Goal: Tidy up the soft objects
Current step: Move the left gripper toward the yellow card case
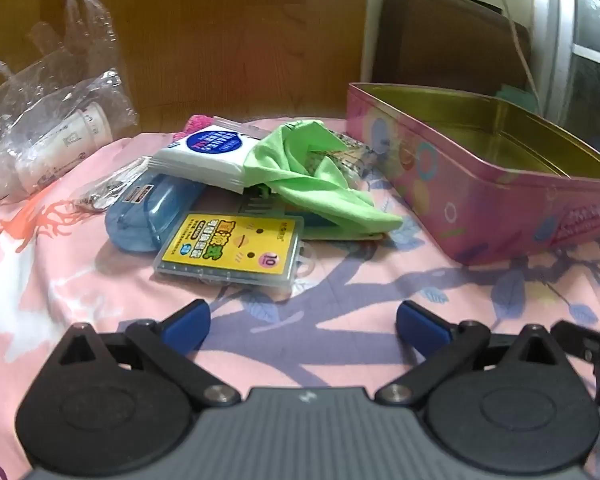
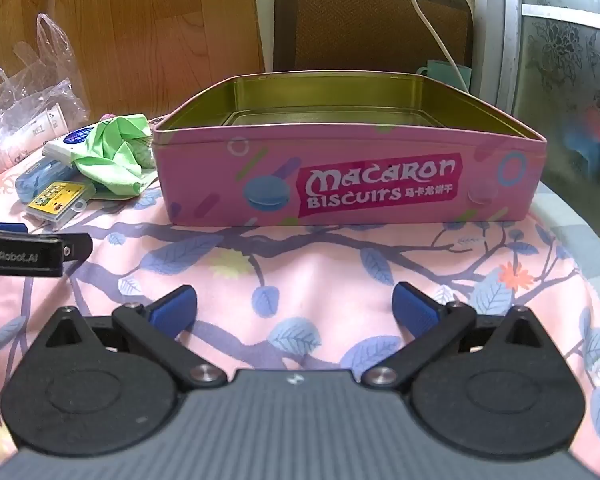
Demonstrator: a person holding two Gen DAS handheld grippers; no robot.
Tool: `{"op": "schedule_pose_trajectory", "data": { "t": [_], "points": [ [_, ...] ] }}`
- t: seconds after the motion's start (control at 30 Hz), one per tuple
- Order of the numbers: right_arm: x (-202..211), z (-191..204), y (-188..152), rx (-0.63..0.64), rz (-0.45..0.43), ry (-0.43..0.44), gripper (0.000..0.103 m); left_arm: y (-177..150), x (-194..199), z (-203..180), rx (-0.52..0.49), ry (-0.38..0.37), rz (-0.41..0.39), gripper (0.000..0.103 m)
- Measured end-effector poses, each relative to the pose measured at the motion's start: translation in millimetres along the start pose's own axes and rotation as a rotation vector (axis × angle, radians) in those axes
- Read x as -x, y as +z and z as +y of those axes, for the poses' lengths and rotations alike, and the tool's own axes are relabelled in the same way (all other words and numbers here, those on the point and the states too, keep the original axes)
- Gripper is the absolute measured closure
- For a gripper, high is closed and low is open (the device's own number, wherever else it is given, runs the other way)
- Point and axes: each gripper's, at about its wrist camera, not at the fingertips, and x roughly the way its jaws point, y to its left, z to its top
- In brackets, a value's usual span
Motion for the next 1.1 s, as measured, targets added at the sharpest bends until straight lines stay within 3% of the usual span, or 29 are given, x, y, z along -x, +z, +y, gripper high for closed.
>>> {"op": "schedule_pose_trajectory", "data": {
  "t": [0.2,0.27,0.3,0.4,0.5,0.57,0.67,0.73,0.9,1.1],
  "points": [
    [-1,-5,2,-0.004,0.001,0.000,0.000,-12,15,9,-0.008,-0.059,-0.036,0.000],
    [3,0,-4,0.012,-0.009,-0.004,0.000,-12,21,30,0.003,-0.101,-0.040,0.000],
    [3,0,-4,0.015,-0.009,-0.005,0.000,-14,26,40,0.036,-0.093,-0.081,0.000],
    [4,5,-3,0.030,-0.007,0.000,0.000,-21,49,71,0.089,0.025,-0.266,0.000],
    [4,17,-2,0.074,-0.021,0.048,0.002,-17,53,95,0.138,0.129,-0.326,0.000],
    [5,34,2,0.113,-0.052,0.095,0.015,-17,50,111,0.188,0.204,-0.343,0.000],
    [1,64,11,0.200,-0.066,0.169,0.040,-20,48,135,0.321,0.158,-0.317,0.001],
    [-6,87,19,0.246,-0.058,0.224,0.042,-20,49,145,0.363,0.143,-0.319,0.001],
    [-35,135,44,0.338,-0.048,0.335,0.041,-24,48,144,0.371,0.114,-0.319,0.001],
    [-65,175,72,0.485,-0.035,0.439,0.023,-24,43,156,0.439,0.069,-0.292,0.001]
  ]
}}
